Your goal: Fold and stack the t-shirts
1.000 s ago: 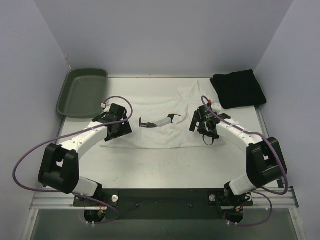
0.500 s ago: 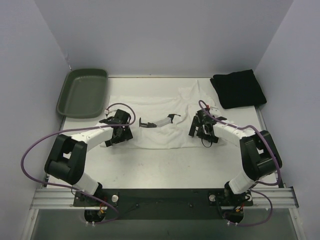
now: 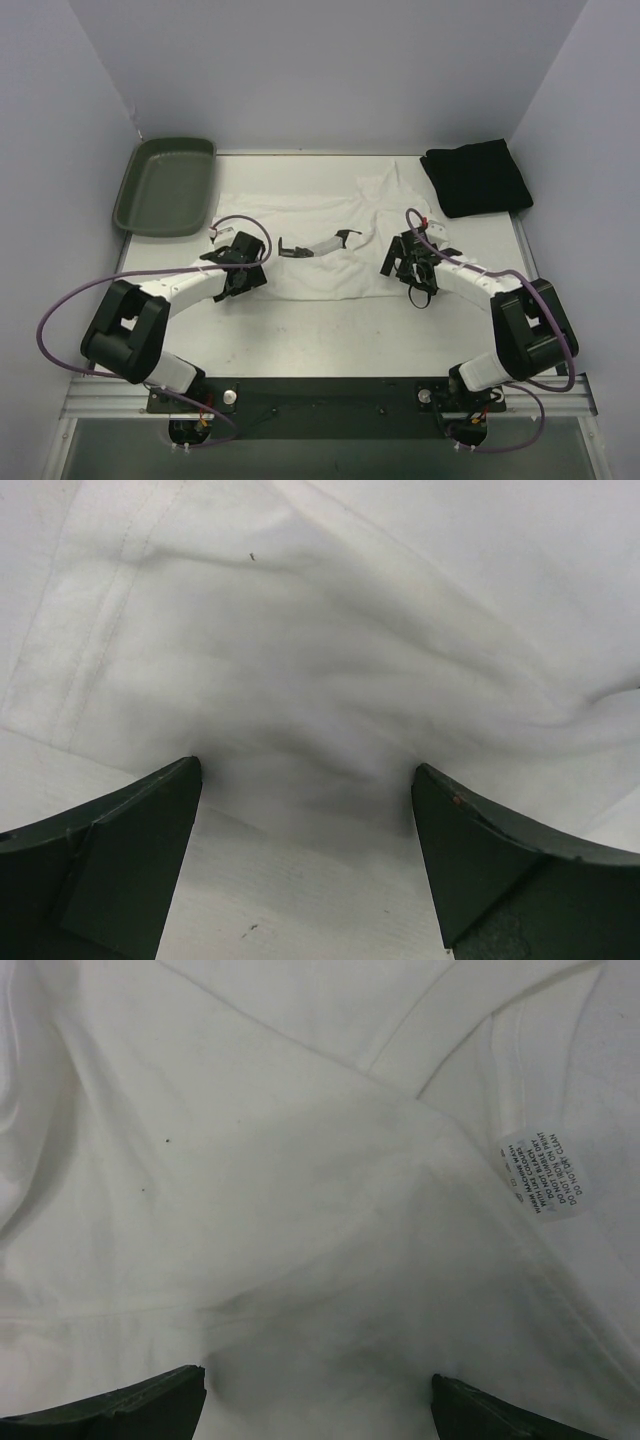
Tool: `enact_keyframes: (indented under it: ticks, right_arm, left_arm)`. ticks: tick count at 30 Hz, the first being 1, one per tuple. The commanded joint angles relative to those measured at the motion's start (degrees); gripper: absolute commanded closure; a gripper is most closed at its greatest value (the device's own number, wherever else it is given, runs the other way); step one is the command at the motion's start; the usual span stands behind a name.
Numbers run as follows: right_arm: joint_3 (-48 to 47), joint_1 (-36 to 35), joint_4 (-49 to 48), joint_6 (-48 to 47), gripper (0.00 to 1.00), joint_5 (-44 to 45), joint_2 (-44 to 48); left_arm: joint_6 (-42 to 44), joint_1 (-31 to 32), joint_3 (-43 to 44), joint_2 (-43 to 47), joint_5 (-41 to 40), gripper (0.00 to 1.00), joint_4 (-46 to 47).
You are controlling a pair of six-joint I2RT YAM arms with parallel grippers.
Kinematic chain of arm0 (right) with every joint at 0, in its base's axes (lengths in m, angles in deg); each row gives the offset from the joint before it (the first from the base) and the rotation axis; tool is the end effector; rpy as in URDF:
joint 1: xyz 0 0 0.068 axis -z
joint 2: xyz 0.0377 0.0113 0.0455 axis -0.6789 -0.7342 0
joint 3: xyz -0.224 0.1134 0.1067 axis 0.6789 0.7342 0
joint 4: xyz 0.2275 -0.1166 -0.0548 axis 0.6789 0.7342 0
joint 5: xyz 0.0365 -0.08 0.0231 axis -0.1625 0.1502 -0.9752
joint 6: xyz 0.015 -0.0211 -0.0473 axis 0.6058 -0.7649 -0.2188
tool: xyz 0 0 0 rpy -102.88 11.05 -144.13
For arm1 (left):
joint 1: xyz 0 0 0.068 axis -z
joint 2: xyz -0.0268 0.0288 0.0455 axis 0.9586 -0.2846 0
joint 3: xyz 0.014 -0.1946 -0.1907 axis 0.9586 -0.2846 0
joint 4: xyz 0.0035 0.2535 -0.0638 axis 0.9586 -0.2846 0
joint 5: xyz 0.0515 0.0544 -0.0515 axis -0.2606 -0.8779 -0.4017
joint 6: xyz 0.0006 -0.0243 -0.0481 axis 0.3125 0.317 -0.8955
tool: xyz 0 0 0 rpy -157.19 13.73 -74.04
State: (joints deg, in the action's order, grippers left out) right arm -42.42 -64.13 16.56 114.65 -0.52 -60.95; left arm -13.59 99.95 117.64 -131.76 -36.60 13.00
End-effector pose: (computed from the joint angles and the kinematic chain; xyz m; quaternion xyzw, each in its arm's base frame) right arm 0.2675 0.0993 0.1652 0.1593 0.9175 0.1199 0.3442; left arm 0.2403 -0.1033 0.1571 -0.2021 0.9377 0.0552 0.2772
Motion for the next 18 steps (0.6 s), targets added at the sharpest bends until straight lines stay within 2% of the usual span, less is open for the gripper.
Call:
enact_keyframes:
  ticks: [1, 7, 14, 18]
  right_arm:
    - [4.69, -0.78, 10.06, 5.3, 0.01, -2.06, 1.2]
    - [6.45, -4.2, 16.21, 10.4, 0.01, -0.74, 7.0]
    - [11.2, -11.5, 27.36, 19.1, 0.0, 2.42, 22.36]
    - [14.45, -14.75, 32.73, 23.14, 0.01, 3.65, 30.2]
  left_arm:
    - [-5.21, 2.43, -3.95, 1.84, 0.7, 0.04, -5.32]
    - [-10.22, 4.54, -6.68, 4.82, 0.43, 0.04, -10.42]
    - [-17.07, 10.25, -10.19, 12.91, 0.08, 0.04, -16.84]
    - [-21.73, 14.98, -11.07, 18.79, -0.27, 0.08, -22.19]
